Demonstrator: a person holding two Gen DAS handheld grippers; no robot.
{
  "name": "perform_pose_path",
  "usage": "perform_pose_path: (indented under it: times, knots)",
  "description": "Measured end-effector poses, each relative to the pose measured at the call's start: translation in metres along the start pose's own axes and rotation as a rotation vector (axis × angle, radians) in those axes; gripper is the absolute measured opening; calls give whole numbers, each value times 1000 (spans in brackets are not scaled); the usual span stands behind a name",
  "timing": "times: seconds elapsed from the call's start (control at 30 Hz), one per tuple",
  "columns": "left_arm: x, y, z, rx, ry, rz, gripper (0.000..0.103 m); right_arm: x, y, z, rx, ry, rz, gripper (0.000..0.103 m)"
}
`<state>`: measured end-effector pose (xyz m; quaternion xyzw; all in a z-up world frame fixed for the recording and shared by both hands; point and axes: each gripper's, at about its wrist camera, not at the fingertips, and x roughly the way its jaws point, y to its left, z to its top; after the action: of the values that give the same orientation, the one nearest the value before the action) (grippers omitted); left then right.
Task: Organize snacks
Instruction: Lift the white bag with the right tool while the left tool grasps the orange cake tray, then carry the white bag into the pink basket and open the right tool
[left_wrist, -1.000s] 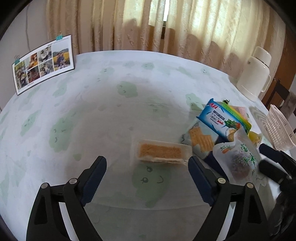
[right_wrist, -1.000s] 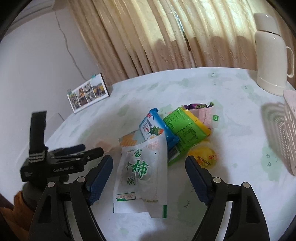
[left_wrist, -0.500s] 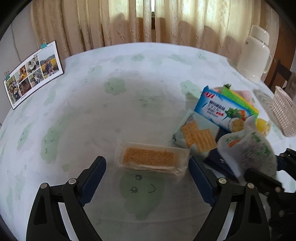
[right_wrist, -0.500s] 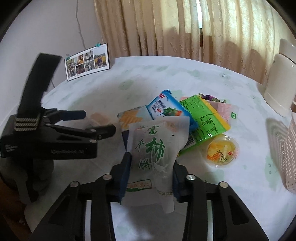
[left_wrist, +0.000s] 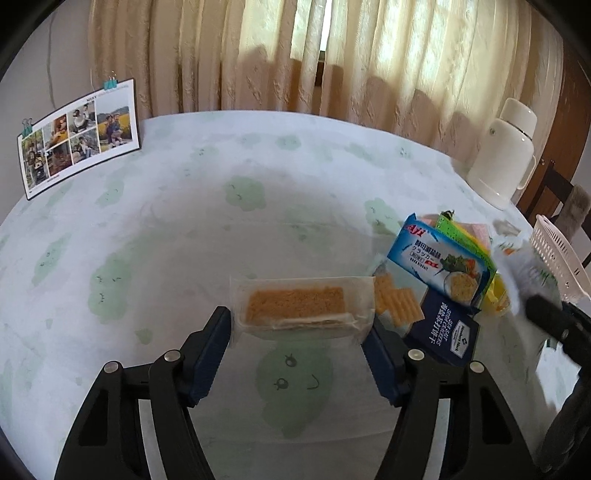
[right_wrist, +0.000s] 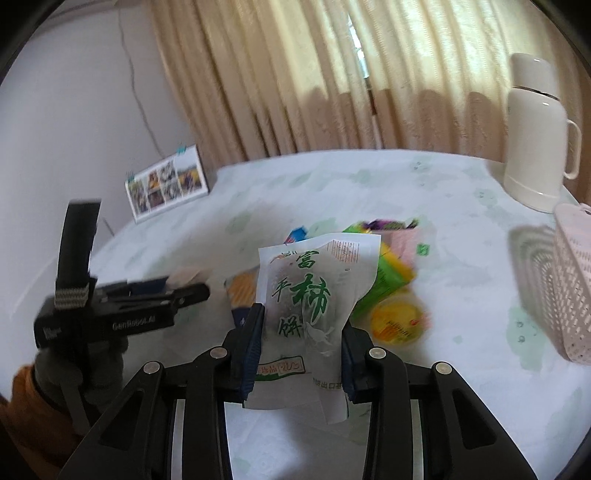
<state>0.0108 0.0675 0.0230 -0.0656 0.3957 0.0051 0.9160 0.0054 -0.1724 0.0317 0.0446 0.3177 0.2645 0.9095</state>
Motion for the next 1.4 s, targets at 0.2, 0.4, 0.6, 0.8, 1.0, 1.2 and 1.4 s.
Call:
perform_pose_path:
  times: [0.2,0.4,0.6,0.8,1.0,1.2,1.4]
  knots:
    - [-5,-4,0,8,-8,11,66,-20,-23,11,80,-86,-36,37]
    - [-14,-15,5,27,-27,1,66,-45,-51,20,154,-162,-119,37]
    - [-22,-37,10,68,-44,-20,66,-76,-92,27,225,-232,-242,37]
    - [-27,-61,19,103,-62,-43,66,-93,-138,33,299,-255,-355,37]
    - [-28,-85,25,133,-68,-61,66,-106,-178,37,340,-280,-456,42]
    - [-23,-111,30,172,-59,-83,66,-121,-203,32,392,-315,-498,62]
    - [-19,-148,36,236,-47,-123,67,-130,-214,24,452,-341,-496,62]
